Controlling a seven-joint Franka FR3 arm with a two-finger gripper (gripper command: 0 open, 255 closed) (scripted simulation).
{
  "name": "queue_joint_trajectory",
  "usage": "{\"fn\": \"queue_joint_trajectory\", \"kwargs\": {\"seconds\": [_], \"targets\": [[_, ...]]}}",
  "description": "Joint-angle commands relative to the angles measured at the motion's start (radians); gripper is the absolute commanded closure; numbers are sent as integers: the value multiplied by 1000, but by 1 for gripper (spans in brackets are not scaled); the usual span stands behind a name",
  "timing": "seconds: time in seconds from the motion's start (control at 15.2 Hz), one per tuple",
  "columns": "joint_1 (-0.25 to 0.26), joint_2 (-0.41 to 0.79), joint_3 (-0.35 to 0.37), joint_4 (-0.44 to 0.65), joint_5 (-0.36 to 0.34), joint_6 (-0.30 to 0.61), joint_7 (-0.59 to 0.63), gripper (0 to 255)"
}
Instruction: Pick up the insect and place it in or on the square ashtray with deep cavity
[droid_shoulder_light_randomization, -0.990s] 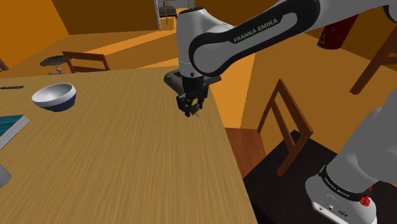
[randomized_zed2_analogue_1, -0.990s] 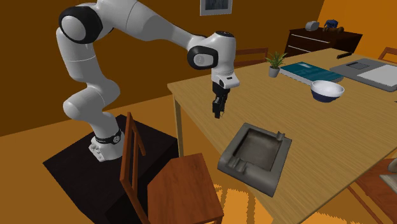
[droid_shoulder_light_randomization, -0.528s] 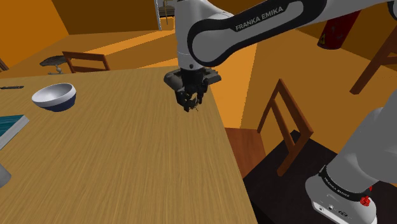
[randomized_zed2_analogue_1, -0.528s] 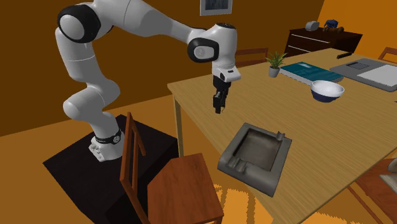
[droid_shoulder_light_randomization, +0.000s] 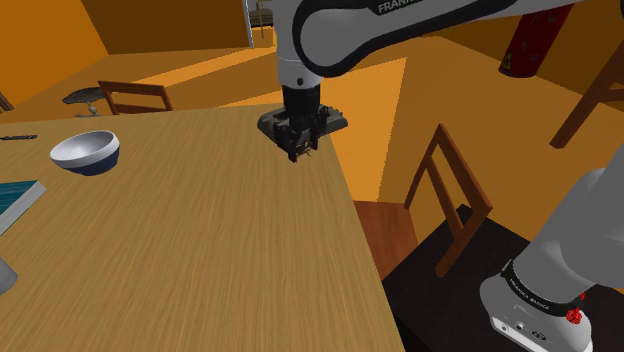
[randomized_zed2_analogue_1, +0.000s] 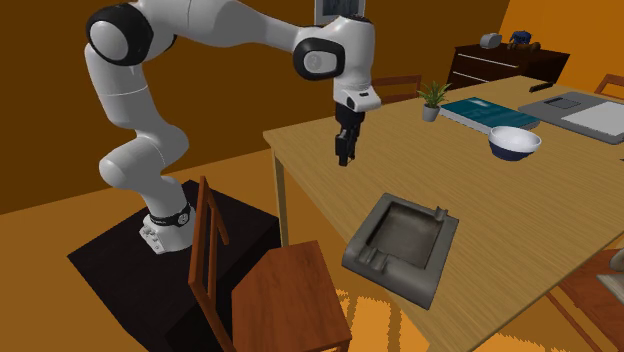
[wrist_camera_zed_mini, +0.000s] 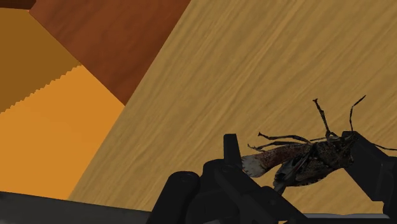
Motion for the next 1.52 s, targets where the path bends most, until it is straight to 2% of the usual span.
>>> {"fn": "queue_joint_trajectory", "kwargs": {"seconds": [0.0, 0.53, 1.06, 1.45], "targets": [[0, -4, 0, 23, 2, -27, 0, 255], [-1, -10, -1, 119, 3, -129, -1, 255], [-62, 174, -62, 339, -50, -176, -120, 255], [-94, 356, -100, 590, -88, -249, -201, 255]]}}
